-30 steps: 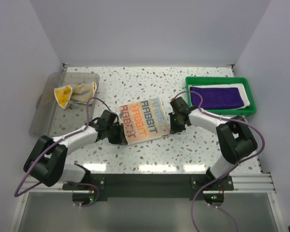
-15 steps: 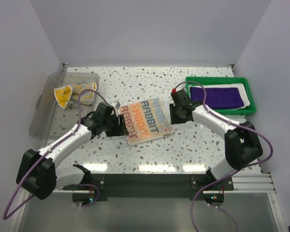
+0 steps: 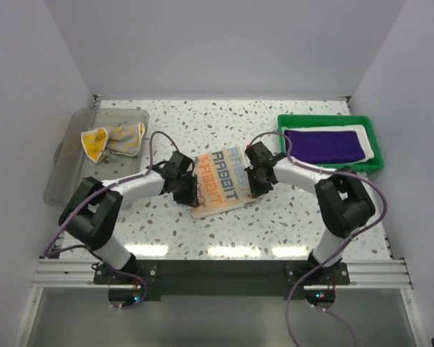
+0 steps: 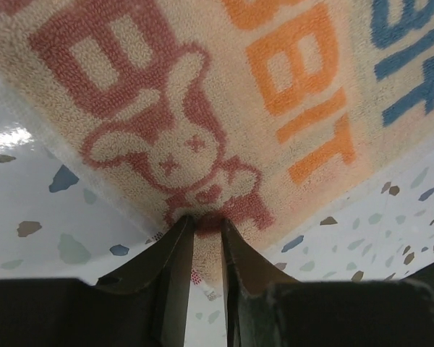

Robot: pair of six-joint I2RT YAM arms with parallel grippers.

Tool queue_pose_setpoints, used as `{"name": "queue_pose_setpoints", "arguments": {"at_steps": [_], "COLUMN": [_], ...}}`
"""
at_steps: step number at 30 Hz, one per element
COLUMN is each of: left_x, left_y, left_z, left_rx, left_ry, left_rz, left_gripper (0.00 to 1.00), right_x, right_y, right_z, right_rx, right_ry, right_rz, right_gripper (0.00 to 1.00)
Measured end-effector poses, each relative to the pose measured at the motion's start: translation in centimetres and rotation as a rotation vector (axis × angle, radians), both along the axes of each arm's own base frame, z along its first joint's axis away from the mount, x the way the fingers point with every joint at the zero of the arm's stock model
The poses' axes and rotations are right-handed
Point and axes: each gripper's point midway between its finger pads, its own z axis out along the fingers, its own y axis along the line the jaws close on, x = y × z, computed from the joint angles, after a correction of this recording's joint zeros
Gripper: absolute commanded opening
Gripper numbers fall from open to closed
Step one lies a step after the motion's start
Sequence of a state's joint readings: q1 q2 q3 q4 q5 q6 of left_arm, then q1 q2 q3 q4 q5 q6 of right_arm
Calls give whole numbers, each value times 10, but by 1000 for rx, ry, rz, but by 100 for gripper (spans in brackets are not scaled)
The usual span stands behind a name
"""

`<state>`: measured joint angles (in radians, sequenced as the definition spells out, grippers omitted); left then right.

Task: Fold and stack the towels
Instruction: Fold the towel

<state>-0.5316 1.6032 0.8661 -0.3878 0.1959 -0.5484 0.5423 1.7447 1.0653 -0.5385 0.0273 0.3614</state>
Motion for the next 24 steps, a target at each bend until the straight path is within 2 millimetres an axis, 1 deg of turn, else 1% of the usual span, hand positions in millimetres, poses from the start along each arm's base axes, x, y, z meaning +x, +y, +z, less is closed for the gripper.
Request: {"name": "queue_pose_setpoints", "arguments": {"at_steps": [1,4,7,9,13,14,16,17,18,19,20,21,24], "left_x": [-2,-7,-13,-23,-40,-42,-44,-44,-41,-36,-28,-17,22], "left_y": [0,0,-1,1,8,11,19,23,26,28,28,26,19], "left_z": [-3,-6,-6,-6,-2,-1,2,5,8,13,21,30,62], "left_rx": [5,3,-21,-32,-23,-9,21,45,64,86,101,113,152], "left_ry": [5,4,-10,-7,1,2,-10,-18,-32,-50,-83,-124,-266], "left_rz": [-7,-22,-32,-43,-57,-57,-65,-71,-85,-99,-115,-132,-191], "left_gripper": [25,25,25,27,39,49,58,71,80,92,96,98,98], "right_x": [-4,-12,-29,-42,-75,-84,-98,-102,-103,-100,-95,-85,-42], "right_y": [-2,-5,-10,-13,-11,-11,-15,-18,-20,-20,-17,-14,5], "right_z": [-3,-4,-4,-4,-3,-3,1,5,9,16,26,37,76], "right_rx": [-2,10,24,30,35,27,13,1,-8,-16,-17,-16,22], "right_ry": [11,8,24,40,94,114,154,166,174,172,160,138,8], "right_rz": [-4,-25,-48,-55,-28,-14,9,21,30,52,78,101,191], "right_gripper": [14,15,16,16,18,21,24,30,33,38,45,48,52]}}
